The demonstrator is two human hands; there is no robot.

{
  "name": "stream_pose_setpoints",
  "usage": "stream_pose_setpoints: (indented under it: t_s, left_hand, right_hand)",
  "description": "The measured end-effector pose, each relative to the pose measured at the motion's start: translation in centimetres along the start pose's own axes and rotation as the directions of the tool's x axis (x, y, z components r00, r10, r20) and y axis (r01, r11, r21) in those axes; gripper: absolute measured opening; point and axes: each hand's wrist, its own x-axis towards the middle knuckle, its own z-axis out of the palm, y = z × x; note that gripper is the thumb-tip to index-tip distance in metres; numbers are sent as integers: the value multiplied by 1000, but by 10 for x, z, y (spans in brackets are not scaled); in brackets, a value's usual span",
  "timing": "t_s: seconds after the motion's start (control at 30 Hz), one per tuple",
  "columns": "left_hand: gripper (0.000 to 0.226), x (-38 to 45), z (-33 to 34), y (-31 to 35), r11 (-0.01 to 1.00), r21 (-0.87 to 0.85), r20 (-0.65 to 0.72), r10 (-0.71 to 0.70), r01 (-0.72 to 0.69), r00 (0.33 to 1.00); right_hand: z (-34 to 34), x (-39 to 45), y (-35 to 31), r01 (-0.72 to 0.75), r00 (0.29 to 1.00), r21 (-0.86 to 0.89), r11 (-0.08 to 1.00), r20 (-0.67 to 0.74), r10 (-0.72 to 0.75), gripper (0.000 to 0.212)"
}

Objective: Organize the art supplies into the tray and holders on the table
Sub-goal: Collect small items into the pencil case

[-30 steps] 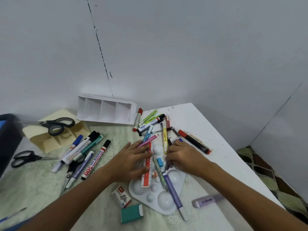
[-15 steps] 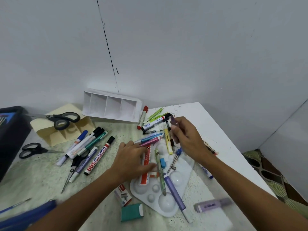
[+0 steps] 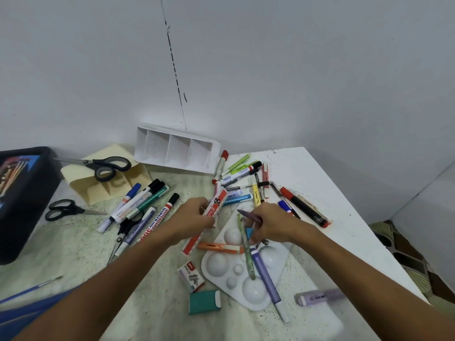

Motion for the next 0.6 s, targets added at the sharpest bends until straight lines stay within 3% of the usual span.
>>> stream_pose_setpoints:
  t_s: [0.1,0.17,0.23,0.3,0.37,0.43,0.5,0.53,0.6]
  left_hand:
    - [21,-5,-4,1,986,-167,25,25,-21,999]
    - [22,-9,-4,4,952,-305,67,44,-22,997]
    - [20,-11,-2,7,934,-355,97,69,-31,993]
    - [19,-10,2,10,954,-287,93,116,-85,989]
    - [16,-6,9,14,969,-188,52,170,-158,984]
    - [16,0,16,18,969,-80,9,236,-234,972]
    - [17,4,24,20,956,-2,8,292,-292,956]
    - [18,7,28,20,951,14,10,309,-309,951]
    - [17,12,34,21,948,35,-6,318,-317,948]
  right_hand:
    - [-3,-5,1,28,999,71,997,-22,-26,24]
    - [-7,-9,4,92,995,307,947,-75,-72,18]
    - [-12,-13,5,146,982,585,798,-182,-47,12]
    - [-19,-12,6,154,973,826,542,-222,63,18]
    - [-27,-13,12,112,977,950,290,-159,144,29]
    - [-35,-18,19,27,987,976,218,-60,148,22]
    - [-39,-22,27,-19,988,928,373,-40,150,14]
    - [-40,-22,31,-8,983,836,549,-93,156,18]
    - [-39,-24,33,10,968,392,920,-234,90,18]
